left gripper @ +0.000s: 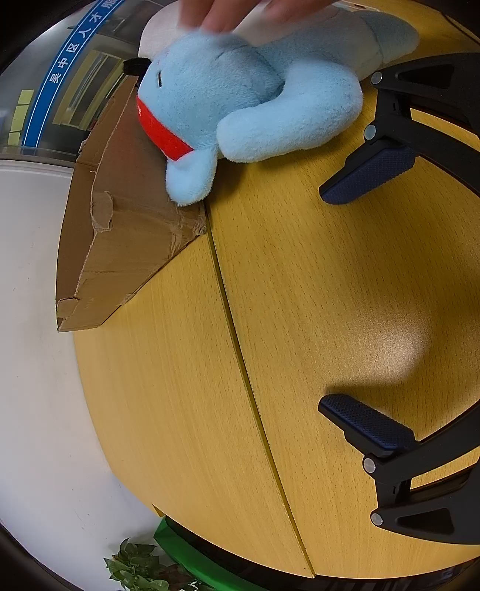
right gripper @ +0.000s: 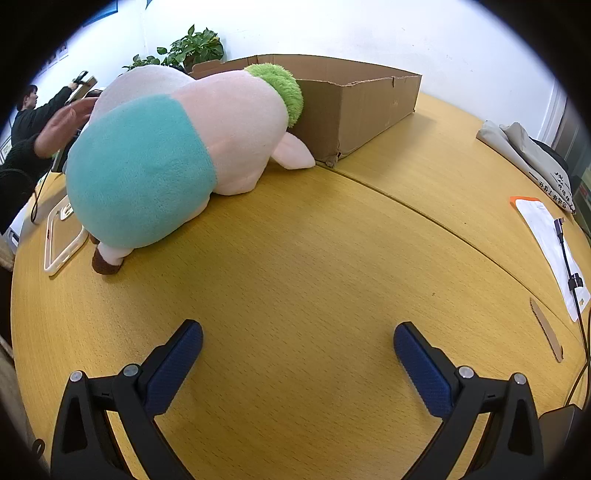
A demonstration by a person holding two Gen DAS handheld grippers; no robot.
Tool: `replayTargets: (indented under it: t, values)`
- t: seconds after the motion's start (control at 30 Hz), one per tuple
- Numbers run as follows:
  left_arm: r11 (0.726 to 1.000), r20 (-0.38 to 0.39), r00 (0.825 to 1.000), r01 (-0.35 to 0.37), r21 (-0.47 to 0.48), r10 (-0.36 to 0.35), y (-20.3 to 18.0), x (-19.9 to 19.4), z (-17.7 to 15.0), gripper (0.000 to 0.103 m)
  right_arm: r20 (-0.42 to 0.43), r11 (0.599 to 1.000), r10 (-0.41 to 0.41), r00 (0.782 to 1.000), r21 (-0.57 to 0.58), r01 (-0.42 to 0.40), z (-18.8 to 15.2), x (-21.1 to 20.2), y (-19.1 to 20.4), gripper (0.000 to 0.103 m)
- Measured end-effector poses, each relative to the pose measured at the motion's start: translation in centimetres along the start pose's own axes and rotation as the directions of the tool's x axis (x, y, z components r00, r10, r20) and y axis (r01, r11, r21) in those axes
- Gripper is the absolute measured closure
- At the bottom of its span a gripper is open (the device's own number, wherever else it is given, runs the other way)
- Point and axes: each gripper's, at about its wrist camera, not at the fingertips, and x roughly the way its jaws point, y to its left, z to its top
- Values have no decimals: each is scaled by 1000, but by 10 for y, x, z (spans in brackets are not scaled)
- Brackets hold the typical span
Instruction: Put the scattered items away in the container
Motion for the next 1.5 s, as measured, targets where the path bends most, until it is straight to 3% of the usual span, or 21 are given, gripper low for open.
replayTargets:
  t: [1.2, 1.33, 1.43, 1.5]
  values:
    - [999, 0, 1000, -24, -35, 24, -1, -1, -1, 0, -1, 1000, -11, 1000, 16, 11, -2, -1, -5, 0]
    - [998, -32, 999, -39, -58, 38, -16, -13, -14, 0, -4, 994, -64, 998, 86, 64, -2, -1, -4, 0]
    - [996, 19, 999, -30, -78, 31, -38, -41, -30, 3, -34, 983, -106, 994, 145, 109, -7, -7, -3, 0]
    - [993, 99, 994, -45, -106, 55, -58, -75, -40, 2, -129, 966, -134, 983, 203, 158, -12, -13, 1, 1]
